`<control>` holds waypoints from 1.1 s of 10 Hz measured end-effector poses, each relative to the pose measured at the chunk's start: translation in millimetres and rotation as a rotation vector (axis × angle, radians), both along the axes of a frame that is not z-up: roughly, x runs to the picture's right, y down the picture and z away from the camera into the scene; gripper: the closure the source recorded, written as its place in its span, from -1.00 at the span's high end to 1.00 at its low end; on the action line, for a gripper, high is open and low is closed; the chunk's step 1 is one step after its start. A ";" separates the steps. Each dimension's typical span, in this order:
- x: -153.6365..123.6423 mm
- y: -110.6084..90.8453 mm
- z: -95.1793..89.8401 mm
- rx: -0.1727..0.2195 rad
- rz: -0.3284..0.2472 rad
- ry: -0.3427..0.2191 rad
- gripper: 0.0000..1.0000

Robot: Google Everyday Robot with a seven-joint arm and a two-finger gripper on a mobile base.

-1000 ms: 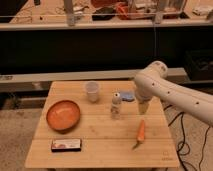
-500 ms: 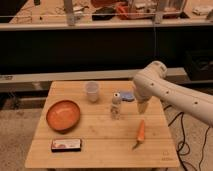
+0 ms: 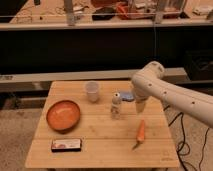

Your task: Knock the bottle over

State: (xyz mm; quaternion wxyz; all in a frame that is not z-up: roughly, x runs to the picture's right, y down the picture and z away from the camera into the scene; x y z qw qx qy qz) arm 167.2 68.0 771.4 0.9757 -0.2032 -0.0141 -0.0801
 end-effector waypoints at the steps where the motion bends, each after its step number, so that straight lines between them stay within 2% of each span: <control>1: -1.9 -0.8 1.5 0.004 -0.002 -0.003 0.47; 3: -6.1 -1.8 4.3 0.010 -0.008 -0.010 0.57; 4: -7.2 -2.2 5.1 0.011 -0.010 -0.011 0.52; 11: -21.1 -5.5 20.5 0.029 -0.049 -0.040 -0.87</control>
